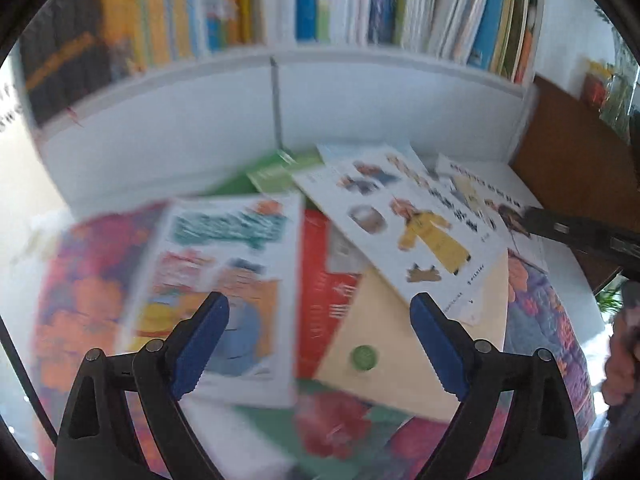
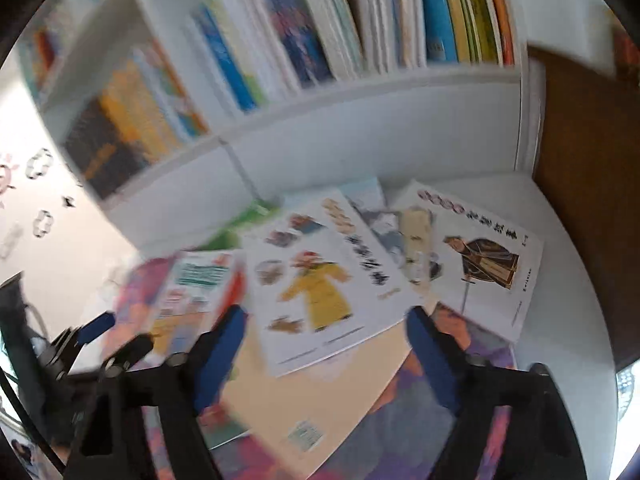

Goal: Organize books
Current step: 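Move the left gripper to the white book with the yellow-robed figure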

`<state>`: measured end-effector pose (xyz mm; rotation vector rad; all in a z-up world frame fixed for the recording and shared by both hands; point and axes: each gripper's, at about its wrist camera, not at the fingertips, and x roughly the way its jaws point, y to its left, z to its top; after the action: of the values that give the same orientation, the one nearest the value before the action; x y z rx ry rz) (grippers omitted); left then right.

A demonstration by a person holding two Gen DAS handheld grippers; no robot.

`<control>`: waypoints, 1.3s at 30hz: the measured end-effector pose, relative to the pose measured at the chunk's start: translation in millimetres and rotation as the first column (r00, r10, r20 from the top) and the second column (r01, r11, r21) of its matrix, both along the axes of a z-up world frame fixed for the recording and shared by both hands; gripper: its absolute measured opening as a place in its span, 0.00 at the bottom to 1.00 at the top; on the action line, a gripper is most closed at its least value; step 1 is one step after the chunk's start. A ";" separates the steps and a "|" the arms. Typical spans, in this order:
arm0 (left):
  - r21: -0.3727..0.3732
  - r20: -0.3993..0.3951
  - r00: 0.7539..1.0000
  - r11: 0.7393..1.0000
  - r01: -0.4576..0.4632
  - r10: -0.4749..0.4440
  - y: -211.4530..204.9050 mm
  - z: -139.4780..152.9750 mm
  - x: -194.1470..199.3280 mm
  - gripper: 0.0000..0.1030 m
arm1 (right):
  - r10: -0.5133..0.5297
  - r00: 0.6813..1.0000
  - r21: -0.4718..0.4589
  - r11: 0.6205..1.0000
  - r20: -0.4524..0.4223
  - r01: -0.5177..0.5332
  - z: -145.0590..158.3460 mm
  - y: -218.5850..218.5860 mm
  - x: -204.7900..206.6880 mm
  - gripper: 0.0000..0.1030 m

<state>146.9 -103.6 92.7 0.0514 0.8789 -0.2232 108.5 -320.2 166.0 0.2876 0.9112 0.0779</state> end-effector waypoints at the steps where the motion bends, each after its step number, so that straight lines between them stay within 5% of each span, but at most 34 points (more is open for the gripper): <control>1: -0.005 -0.013 1.000 1.000 0.009 -0.009 -7.1 -8.1 6.3 0.83 | -0.007 1.000 -0.017 1.000 -0.020 0.006 -11.3 -4.3 11.7 0.73; 10: -0.035 -0.058 0.993 0.994 0.103 -0.105 -57.7 -42.8 36.1 0.82 | -0.026 0.995 -0.106 0.994 -0.100 0.015 -82.8 -19.4 90.0 0.73; 15: -0.008 -0.062 0.987 0.989 0.147 -0.148 -73.6 -56.6 35.6 0.83 | 0.042 0.995 -0.097 0.994 -0.092 -0.051 -83.9 -0.6 85.1 0.74; 17: -0.006 -0.056 0.986 0.988 0.156 -0.156 -73.2 -55.4 33.4 0.83 | 0.072 0.994 -0.148 0.985 -0.087 -0.085 -79.5 10.0 75.4 0.74; 25: 0.072 -0.071 0.979 0.978 0.198 -0.193 -61.1 -40.5 6.2 0.82 | 0.156 0.978 -0.054 0.985 -0.142 -0.165 -72.0 21.2 22.3 0.74; 34: 0.085 -0.162 0.942 0.946 0.312 -0.296 -28.9 -42.6 -96.4 0.82 | 0.173 0.966 0.111 0.982 -0.191 -0.154 -78.4 30.7 -69.3 0.75; 39: 0.057 -0.213 0.925 0.941 0.334 -0.315 -0.6 -55.9 -148.0 0.82 | 0.262 0.943 0.132 0.962 -0.206 -0.239 -78.9 57.9 -134.4 0.76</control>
<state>-1.1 -104.2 36.8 0.2664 1.0814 -0.5060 -25.9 -262.3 87.1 0.2803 1.1663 0.3362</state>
